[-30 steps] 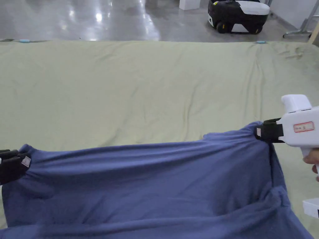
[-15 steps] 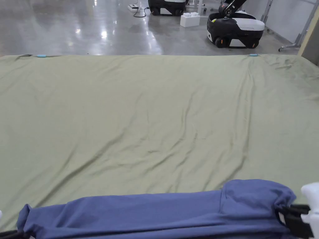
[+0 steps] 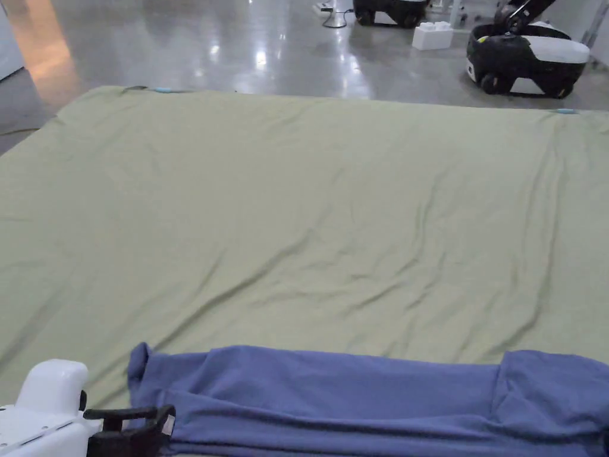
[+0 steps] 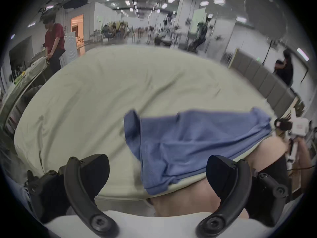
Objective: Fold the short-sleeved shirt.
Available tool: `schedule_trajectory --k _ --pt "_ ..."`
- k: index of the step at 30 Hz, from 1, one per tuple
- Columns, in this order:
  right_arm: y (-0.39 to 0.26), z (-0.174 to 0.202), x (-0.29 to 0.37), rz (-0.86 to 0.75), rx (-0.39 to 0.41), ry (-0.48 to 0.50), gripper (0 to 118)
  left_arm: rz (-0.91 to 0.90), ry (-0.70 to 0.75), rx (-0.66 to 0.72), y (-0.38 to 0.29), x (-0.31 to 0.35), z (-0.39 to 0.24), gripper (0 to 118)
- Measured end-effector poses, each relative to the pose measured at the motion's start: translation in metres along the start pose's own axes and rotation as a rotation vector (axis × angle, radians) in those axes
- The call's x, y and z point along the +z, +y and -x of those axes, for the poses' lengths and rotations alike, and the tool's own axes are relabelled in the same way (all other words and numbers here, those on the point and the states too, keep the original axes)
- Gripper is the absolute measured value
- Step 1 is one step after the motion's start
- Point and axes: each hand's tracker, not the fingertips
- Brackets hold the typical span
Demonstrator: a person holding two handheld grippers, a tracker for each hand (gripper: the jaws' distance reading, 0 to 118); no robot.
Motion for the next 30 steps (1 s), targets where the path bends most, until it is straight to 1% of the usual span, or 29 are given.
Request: schedule_trajectory --k 1,2,3,4,5,6,7,9,10,12,13,14,15,16,17,18,19,20,21,22,23,24,25,27,28,29,30 --pt "0.006 0.004 0.016 -0.038 -0.007 -0.018 94 -0.038 -0.021 0.034 0.005 0.015 0.007 118" --pt "0.01 0.008 0.03 -0.074 -0.008 -0.021 71 -0.049 -0.024 0.084 0.01 0.028 0.014 116" --pt "0.014 0.012 0.04 -0.104 -0.007 -0.017 40 -0.08 -0.044 0.135 0.012 0.04 0.022 97" --pt "0.017 0.019 0.049 -0.13 -0.003 -0.023 11 -0.15 -0.097 0.188 0.012 0.052 0.031 55" --pt "0.019 0.026 0.054 -0.15 -0.003 -0.044 7 -0.166 -0.132 0.232 0.013 0.06 0.033 0" --pt "0.022 0.043 0.063 -0.176 0.01 -0.072 7 -0.17 -0.116 0.269 0.014 0.062 0.039 0" --pt "0.024 0.052 0.065 -0.163 0.023 -0.047 7 -0.201 -0.067 0.308 0.012 0.065 0.05 0" --pt "0.028 0.072 0.064 -0.146 0.059 -0.025 7 -0.109 -0.244 0.324 0.012 0.046 0.077 0" --pt "0.029 0.083 0.061 -0.14 0.078 -0.009 7 -0.095 -0.275 0.337 0.011 0.036 0.086 0" --pt "0.031 0.099 0.058 -0.128 0.097 0.013 7 -0.046 -0.412 0.382 0.009 0.011 0.109 0" --pt "0.031 0.105 0.056 -0.123 0.095 0.025 7 0.004 -0.483 0.436 0.008 -0.005 0.121 13" --pt "0.032 0.109 0.054 -0.118 0.083 0.042 7 0.055 -0.553 0.496 0.007 -0.019 0.13 54" --pt "0.033 0.113 0.053 -0.108 0.062 0.069 7 0.085 -0.633 0.539 0.004 -0.033 0.142 72" --pt "0.034 0.116 0.053 -0.103 0.05 0.087 7 0.131 -0.663 0.572 0.003 -0.046 0.149 72" --pt "0.035 0.118 0.054 -0.105 0.051 0.083 7 0.195 -0.639 0.572 0.003 -0.057 0.151 118" --pt "0.034 0.117 0.054 -0.106 0.056 0.082 7 0.184 -0.565 0.57 -0.011 -0.067 0.163 118" --pt "0.035 0.118 0.055 -0.105 0.072 0.074 7 0.197 -0.621 0.601 -0.008 -0.082 0.161 118" --pt "0.036 0.119 0.054 -0.101 0.09 0.065 7 0.215 -0.614 0.637 -0.011 -0.092 0.163 118" --pt "0.037 0.12 0.053 -0.094 0.097 0.06 7 0.244 -0.6 0.681 -0.014 -0.093 0.139 118" --pt "0.039 0.118 0.051 -0.085 0.091 0.061 7 0.262 -0.638 0.732 -0.019 -0.101 0.126 118" --pt "0.041 0.117 0.049 -0.08 0.084 0.064 7 0.249 -0.687 0.744 -0.022 -0.107 0.117 118" --pt "0.042 0.117 0.047 -0.077 0.074 0.069 7 0.232 -0.737 0.73 -0.02 -0.11 0.105 118" --pt "0.044 0.117 0.045 -0.079 0.062 0.077 7 0.243 -0.765 0.696 -0.002 -0.11 0.113 118" --pt "0.047 0.119 0.04 -0.077 0.043 0.092 7 0.277 -0.762 0.66 0.0 -0.119 0.089 118" --pt "0.048 0.12 0.038 -0.077 0.04 0.101 7 0.287 -0.745 0.605 0.003 -0.121 0.079 110" --pt "0.049 0.123 0.036 -0.075 0.043 0.106 7 0.305 -0.7 0.559 0.006 -0.137 0.086 61" --pt "0.048 0.121 0.035 -0.075 0.048 0.108 7 0.343 -0.609 0.517 0.009 -0.141 0.079 6"
